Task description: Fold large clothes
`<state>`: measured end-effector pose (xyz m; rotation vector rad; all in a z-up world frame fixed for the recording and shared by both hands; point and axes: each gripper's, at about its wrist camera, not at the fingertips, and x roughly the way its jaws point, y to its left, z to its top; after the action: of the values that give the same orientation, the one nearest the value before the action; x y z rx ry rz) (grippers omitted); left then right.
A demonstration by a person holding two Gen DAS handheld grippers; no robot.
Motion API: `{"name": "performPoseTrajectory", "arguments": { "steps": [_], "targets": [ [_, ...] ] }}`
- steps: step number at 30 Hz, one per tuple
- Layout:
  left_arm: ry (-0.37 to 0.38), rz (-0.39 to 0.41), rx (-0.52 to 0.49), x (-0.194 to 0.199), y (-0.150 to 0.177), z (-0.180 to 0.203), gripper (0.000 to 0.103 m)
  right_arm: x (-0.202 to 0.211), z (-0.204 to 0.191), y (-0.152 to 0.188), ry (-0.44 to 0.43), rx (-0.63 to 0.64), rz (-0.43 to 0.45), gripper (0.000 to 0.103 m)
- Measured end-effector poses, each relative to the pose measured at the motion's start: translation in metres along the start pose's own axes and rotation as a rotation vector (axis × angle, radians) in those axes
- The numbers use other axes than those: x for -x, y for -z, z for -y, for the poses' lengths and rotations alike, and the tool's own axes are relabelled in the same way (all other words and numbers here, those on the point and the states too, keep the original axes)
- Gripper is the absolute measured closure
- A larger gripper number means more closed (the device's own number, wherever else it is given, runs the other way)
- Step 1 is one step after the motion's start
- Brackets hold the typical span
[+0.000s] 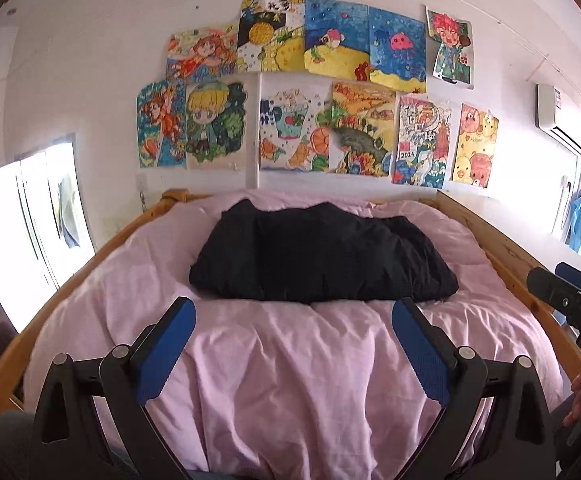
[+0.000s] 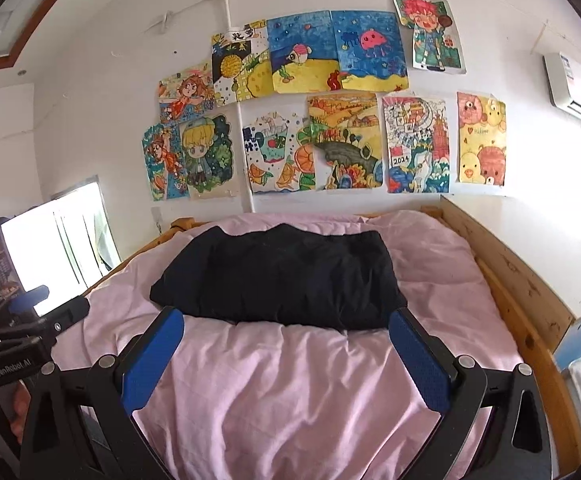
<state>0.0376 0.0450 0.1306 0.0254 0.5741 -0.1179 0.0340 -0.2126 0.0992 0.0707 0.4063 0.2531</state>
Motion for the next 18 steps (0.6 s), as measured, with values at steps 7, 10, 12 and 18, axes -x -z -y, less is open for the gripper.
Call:
{"name": "performPoseTrajectory", "arguments": {
  "steps": [7, 10, 12, 18],
  "targets": [
    [-0.027, -0.016, 0.000, -0.010, 0.016, -0.002, 0.006, -0.008, 0.006, 0.020, 0.002, -0.010, 0.005, 0.000],
    [-0.036, -0.031, -0.008, -0.014, 0.020, -0.004, 0.006, -0.014, 0.009, 0.027, 0.006, -0.012, -0.016, 0.000],
    [-0.032, -0.042, -0.007, -0.017, 0.022, -0.006, 0.006, -0.019, 0.011, 0.030, 0.001, -0.023, -0.034, 0.000],
    [-0.035, -0.057, -0.024, -0.019, 0.027, -0.005, 0.006, -0.025, 0.014, 0.036, -0.004, -0.036, -0.060, 0.000]
  ]
}}
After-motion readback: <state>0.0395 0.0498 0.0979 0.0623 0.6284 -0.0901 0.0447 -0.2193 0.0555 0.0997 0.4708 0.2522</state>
